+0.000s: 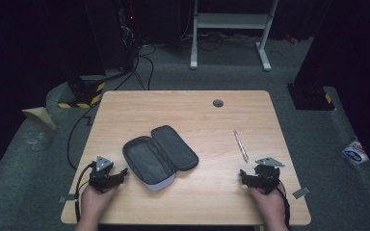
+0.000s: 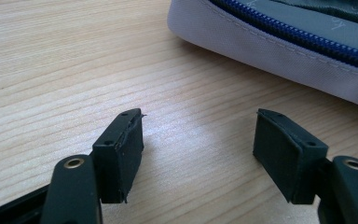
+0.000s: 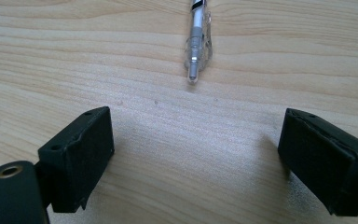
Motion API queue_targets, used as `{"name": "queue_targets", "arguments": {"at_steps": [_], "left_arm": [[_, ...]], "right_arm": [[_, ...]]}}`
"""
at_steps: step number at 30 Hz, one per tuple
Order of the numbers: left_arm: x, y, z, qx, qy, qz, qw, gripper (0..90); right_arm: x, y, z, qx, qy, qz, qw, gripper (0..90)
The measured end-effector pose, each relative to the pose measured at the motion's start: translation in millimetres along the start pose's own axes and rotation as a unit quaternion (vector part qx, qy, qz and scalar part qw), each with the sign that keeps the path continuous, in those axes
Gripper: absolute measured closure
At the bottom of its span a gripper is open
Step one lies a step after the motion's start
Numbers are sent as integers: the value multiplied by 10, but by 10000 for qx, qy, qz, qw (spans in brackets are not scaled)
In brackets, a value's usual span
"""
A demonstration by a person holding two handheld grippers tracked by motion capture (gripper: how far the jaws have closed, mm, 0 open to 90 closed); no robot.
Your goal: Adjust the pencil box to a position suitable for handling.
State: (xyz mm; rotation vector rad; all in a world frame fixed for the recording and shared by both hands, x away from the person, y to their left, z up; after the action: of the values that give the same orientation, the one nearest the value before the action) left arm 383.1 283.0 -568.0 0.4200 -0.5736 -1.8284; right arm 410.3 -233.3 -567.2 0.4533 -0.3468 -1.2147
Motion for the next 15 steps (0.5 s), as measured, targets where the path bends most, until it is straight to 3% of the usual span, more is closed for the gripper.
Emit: {"name": "queue_targets", "arguments": {"at_steps": [7,15], "left_arm": [[34,-7,9,17,-72,-121,9999,366],[60,-2,26,-88,-125,-189,9997,397]], "right_arm": [[-9,-10,9,11,-18,2,10000,118],[-12,-47,64,136,-38,69,9999,240]]}}
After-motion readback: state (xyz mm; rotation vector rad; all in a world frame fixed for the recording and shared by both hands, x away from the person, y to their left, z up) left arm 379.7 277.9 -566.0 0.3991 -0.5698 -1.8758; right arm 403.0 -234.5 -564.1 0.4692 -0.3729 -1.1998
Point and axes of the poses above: each handheld gripper's, and its own axes: z roughly backward along the jaws, y roughly out of its top, x roughly to its right, the point moved 6 cm from there along -z, roughly forward along the jaws, and after that the axes turned 14 degrees about -x, right-handed, at the moved point
